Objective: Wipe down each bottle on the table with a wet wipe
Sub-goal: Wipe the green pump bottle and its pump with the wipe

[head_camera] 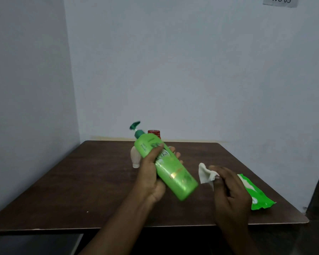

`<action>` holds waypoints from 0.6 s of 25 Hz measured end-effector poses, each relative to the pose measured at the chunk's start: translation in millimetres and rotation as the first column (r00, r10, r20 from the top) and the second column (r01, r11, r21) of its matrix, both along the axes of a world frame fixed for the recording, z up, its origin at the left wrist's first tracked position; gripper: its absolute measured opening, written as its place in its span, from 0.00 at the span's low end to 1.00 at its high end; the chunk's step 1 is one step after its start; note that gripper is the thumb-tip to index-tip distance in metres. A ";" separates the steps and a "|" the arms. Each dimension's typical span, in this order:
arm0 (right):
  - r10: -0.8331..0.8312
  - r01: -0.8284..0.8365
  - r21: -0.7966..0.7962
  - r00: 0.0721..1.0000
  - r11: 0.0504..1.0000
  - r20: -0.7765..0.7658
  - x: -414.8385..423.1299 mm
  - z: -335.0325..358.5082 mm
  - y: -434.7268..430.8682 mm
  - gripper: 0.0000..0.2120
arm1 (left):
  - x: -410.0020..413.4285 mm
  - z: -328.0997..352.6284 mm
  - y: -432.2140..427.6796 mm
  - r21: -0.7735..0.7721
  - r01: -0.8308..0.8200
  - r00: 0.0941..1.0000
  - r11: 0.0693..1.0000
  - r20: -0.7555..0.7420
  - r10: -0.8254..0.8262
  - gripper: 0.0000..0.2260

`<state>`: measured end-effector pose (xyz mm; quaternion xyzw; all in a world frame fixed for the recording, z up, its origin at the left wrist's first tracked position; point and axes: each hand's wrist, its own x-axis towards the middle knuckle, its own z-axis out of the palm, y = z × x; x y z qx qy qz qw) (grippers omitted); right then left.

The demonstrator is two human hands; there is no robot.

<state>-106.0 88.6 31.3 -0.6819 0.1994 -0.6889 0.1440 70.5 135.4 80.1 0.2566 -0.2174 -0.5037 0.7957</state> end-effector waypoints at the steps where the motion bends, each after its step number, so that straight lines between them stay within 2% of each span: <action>1: 0.060 -0.063 0.112 0.998 0.992 0.031 2.3 2.2 0.7 0.10 | 3.7 -4.1 -0.2 -0.014 -0.027 0.988 1.000 0.154 0.029 0.21; 3: 0.175 -0.196 0.306 0.980 0.932 0.097 8.9 5.3 2.4 0.08 | 7.7 -12.9 -2.4 -0.032 -0.085 0.887 0.996 0.452 0.090 0.26; 4: 0.215 -0.260 0.383 0.964 0.886 0.157 12.6 6.6 -0.1 0.09 | 8.3 -16.1 -2.8 -0.037 -0.106 0.834 0.994 0.540 0.110 0.24; 7: 0.257 -0.418 0.510 0.898 0.751 0.358 26.0 14.9 -19.3 0.10 | 11.2 -22.9 -3.2 -0.039 -0.106 0.787 0.994 0.607 0.108 0.18; 10: 0.345 -0.520 0.476 0.845 0.709 0.408 42.7 36.6 -40.2 0.09 | 16.7 -28.9 -3.4 -0.010 -0.073 0.757 0.997 0.651 0.062 0.16; 12: 0.437 -0.515 0.443 0.857 0.734 0.272 51.3 53.3 -45.9 0.09 | 21.2 -31.8 -5.7 0.003 -0.054 0.742 0.999 0.669 0.038 0.17; 13: 0.509 -0.510 0.438 0.851 0.740 0.129 54.8 59.7 -45.9 0.09 | 23.9 -34.0 -8.1 0.000 -0.046 0.739 0.999 0.673 0.034 0.17; 15: 0.623 -0.489 0.456 0.754 0.744 -0.207 58.7 69.1 -43.9 0.11 | 27.7 -35.0 -10.6 -0.015 -0.056 0.732 0.998 0.679 0.051 0.16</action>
